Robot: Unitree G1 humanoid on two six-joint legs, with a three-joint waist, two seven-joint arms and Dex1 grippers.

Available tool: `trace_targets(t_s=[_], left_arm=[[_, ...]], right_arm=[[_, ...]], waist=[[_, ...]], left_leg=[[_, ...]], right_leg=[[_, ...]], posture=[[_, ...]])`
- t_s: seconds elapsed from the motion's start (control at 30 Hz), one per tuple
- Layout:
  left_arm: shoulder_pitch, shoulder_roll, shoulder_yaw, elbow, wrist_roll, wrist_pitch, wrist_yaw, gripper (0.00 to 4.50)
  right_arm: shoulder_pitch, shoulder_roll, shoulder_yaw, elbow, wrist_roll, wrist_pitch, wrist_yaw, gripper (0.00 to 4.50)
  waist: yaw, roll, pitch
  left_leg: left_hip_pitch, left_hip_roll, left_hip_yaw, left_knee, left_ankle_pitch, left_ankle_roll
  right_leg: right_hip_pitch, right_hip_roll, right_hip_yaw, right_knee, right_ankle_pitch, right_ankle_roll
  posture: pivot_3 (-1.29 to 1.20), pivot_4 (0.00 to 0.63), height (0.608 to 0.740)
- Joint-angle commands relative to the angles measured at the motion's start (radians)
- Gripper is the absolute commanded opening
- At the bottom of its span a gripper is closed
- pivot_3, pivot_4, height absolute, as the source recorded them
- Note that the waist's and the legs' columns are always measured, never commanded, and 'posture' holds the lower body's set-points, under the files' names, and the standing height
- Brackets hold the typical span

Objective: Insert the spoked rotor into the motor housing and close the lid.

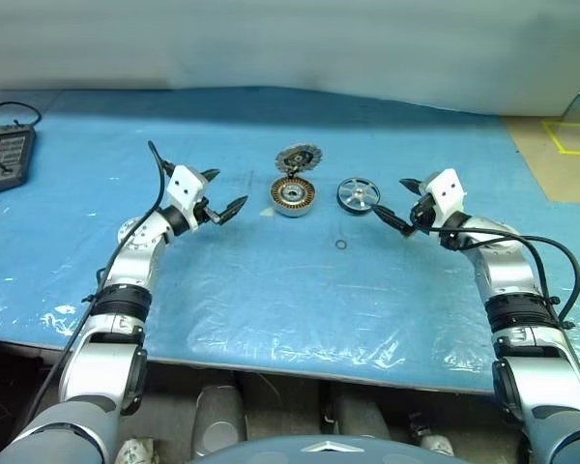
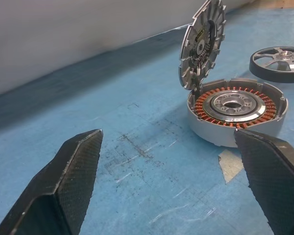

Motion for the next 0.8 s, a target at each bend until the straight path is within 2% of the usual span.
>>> trace_targets(t_s=[0.03, 0.37, 0.8], left_arm=[[0.009, 0.002, 0.005, -0.056, -0.013, 0.005, -0.002, 4.5], [0.035, -0.005, 0.002, -0.089, -0.017, 0.024, -0.007, 4.5], [-0.006, 0.012, -0.003, -0.043, -0.006, 0.025, -0.037, 4.5]], right_arm=[[0.01, -0.027, -0.029, -0.056, 0.024, 0.01, 0.011, 4.46], [0.038, -0.049, -0.028, -0.098, 0.026, 0.037, 0.01, 4.46], [0.059, -0.038, -0.027, -0.122, 0.03, 0.046, -0.012, 4.46]], waist=[[0.0, 0.0, 0.0], [0.0, 0.0, 0.0], [0.0, 0.0, 0.0]], left_leg=[[0.0, 0.0, 0.0, 0.0, 0.0, 0.0], [0.0, 0.0, 0.0, 0.0, 0.0, 0.0], [0.0, 0.0, 0.0, 0.0, 0.0, 0.0]], right_leg=[[0.0, 0.0, 0.0, 0.0, 0.0, 0.0], [0.0, 0.0, 0.0, 0.0, 0.0, 0.0], [0.0, 0.0, 0.0, 0.0, 0.0, 0.0]], posture=[[0.0, 0.15, 0.74], [0.0, 0.15, 0.74], [0.0, 0.15, 0.74]])
